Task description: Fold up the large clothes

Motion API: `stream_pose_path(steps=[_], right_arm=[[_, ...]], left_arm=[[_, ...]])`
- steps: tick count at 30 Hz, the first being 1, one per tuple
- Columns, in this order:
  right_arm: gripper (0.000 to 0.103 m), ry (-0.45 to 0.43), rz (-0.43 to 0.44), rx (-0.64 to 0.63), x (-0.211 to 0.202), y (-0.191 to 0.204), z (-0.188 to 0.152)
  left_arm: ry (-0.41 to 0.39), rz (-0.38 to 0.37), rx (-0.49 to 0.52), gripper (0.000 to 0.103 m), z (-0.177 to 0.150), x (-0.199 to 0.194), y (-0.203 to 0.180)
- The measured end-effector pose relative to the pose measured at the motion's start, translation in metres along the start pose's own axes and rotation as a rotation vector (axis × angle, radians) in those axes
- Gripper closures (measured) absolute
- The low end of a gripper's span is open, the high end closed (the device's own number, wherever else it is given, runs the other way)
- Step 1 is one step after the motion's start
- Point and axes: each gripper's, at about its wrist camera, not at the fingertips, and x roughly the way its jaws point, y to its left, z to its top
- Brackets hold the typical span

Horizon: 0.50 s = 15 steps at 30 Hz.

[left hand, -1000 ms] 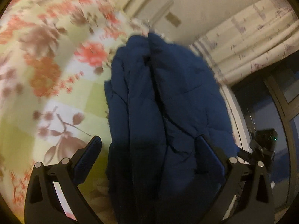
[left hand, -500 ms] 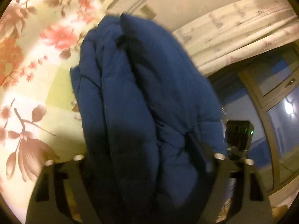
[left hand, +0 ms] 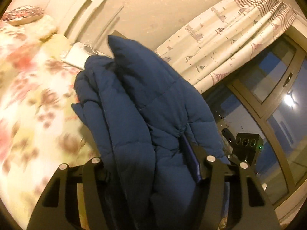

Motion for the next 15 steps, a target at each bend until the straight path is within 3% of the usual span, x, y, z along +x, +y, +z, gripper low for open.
stream_pose_path(steps=[4,6,7,8,11,15], right_arm=[[0.026,0.054,-0.070,0.050,0.016,-0.053,0.012],[0.026,0.133,-0.136,0.114,0.037,-0.084,-0.004],[0.023,0.177,-0.174,0.156,0.044,-0.099,-0.018],[0.023,0.162,-0.158,0.179,0.043,-0.106,-0.025],[0.010,0.126,-0.178,0.166,0.031,-0.101,-0.028],[0.009,0.109,-0.405,0.080,0.014,-0.064,-0.012]], left_arm=[[0.070,0.047,-0.047,0.043,0.004,0.058,0.014],[0.148,0.111,-0.080,0.041,-0.009,0.089,0.031],[0.158,0.125,-0.102,0.034,-0.018,0.099,0.040],[0.137,0.099,-0.111,0.033,-0.022,0.099,0.043],[0.138,0.121,-0.097,0.028,-0.024,0.092,0.039],[0.099,0.237,0.023,0.027,-0.015,0.063,0.009]])
